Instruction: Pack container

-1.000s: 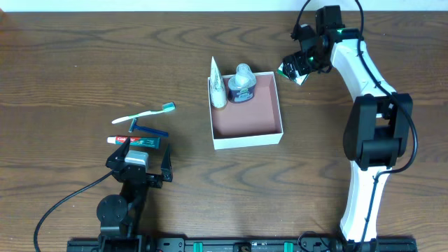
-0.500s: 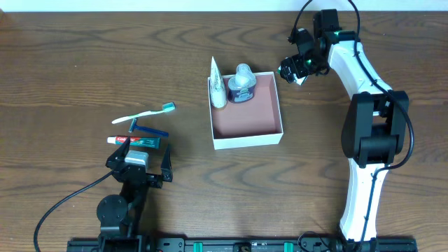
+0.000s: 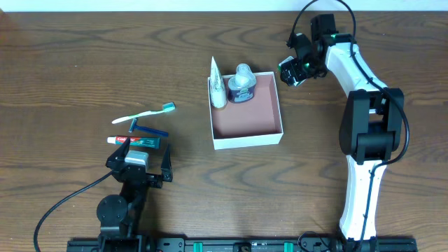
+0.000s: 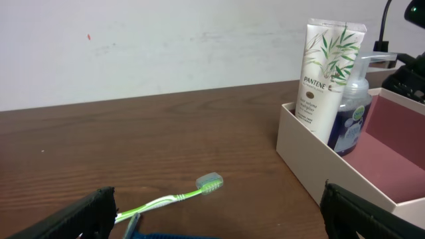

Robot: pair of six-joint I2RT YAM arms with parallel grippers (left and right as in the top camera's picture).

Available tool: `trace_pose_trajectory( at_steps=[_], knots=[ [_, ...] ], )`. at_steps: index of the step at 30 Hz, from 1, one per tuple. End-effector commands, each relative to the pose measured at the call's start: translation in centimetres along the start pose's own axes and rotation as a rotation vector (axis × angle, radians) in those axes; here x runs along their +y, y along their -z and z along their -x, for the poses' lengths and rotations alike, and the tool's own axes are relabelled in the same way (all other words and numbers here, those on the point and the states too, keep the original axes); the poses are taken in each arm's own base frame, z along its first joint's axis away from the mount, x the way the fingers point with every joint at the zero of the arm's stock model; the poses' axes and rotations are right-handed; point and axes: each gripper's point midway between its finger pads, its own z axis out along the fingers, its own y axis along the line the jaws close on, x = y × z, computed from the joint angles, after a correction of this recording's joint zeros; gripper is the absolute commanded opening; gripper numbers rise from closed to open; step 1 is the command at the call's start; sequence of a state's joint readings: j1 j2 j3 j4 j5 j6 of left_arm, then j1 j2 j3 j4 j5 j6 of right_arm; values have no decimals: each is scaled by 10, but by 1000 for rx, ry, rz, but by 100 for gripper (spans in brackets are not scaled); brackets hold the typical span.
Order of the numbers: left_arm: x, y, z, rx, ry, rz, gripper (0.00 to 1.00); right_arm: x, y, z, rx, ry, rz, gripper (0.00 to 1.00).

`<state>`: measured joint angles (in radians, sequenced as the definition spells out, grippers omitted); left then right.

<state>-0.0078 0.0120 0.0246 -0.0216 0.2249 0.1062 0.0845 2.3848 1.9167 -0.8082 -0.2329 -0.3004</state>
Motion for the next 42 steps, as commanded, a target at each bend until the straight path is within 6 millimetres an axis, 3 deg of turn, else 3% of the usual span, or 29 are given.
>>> trace_pose_trajectory(
  at_steps=[1,7,21,26,32,37,42],
  knots=[
    [-2,-1,-17,49,-1,-7,98,1,-8,-2,15,4,0,84],
    [-2,-1,-17,49,-1,-7,98,-9,-8,-4,30,-40,-60,67],
    [-2,-1,-17,49,-1,-7,98,-9,-5,-5,34,-109,-67,53],
    [-2,-1,-17,49,-1,-7,98,-6,16,0,38,-126,-71,51],
    [-2,-1,-17,49,-1,-7,98,0,56,15,39,-225,-70,48],
    [-2,-1,-17,49,-1,-7,98,23,85,19,66,-337,29,41],
    [-2,-1,-17,49,-1,-7,98,63,95,12,132,-395,175,36]
  ],
)
